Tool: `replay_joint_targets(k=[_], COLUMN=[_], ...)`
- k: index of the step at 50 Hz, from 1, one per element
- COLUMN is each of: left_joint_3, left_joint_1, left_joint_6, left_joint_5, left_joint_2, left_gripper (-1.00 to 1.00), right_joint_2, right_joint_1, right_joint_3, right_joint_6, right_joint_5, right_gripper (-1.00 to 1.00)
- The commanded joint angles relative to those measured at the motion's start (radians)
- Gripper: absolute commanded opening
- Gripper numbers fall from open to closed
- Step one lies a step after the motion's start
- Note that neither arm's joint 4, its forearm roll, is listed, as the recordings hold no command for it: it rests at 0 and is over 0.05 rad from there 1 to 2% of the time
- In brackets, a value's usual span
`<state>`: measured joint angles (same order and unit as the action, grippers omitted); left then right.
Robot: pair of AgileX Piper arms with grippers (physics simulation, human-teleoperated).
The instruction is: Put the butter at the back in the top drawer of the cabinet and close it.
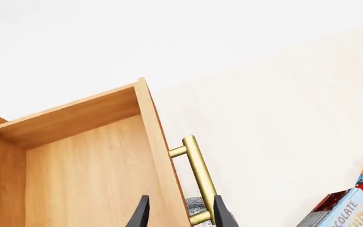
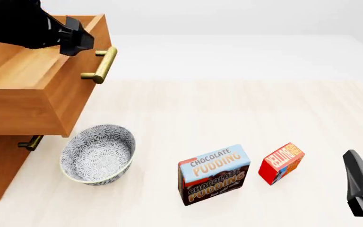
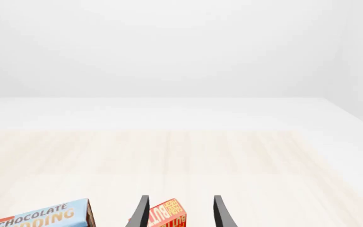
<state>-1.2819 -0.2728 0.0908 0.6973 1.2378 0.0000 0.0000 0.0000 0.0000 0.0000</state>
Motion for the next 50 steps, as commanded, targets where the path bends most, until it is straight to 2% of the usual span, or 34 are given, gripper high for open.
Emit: replay_joint_targets(k=[1, 18, 21, 26, 39, 40, 42, 45, 50], left_joint_3=[-0.018, -0.104, -0.128, -0.161, -0.214, -0.218, -0.241, -0.238, -0.253], left_joint_1=[-0.008, -0.067, -0.103, -0.12, -0.158, -0.173, -0.244, -0.228, -0.257], left_joint_6=[0.001, 0.029, 0.011, 0.038, 0.088, 0.093, 0.056, 0.078, 0.087], left_joint_5=[0.054, 0.159, 0.179, 0.213, 0.213, 0.21, 0.213, 0.206, 0.201], left_joint_2=[-0.047, -0.137, -0.126, -0.142, -0.109, -0.101, -0.046, -0.061, -0.034], left_gripper=[1.0, 1.0, 1.0, 1.0, 1.0, 1.0, 1.0, 1.0, 1.0], right_joint_2=[0.0, 0.0, 0.0, 0.0, 0.0, 0.0, 0.0, 0.0, 0.0], right_joint_1=[0.0, 0.0, 0.0, 0.0, 0.0, 0.0, 0.0, 0.0, 0.0], right_joint_3=[0.0, 0.0, 0.0, 0.0, 0.0, 0.0, 0.0, 0.0, 0.0], right_joint_6=[0.0, 0.0, 0.0, 0.0, 0.0, 0.0, 0.0, 0.0, 0.0], right_joint_5=[0.0, 0.0, 0.0, 0.0, 0.0, 0.0, 0.0, 0.0, 0.0], right_gripper=[1.0, 1.0, 1.0, 1.0, 1.0, 1.0, 1.0, 1.0, 1.0])
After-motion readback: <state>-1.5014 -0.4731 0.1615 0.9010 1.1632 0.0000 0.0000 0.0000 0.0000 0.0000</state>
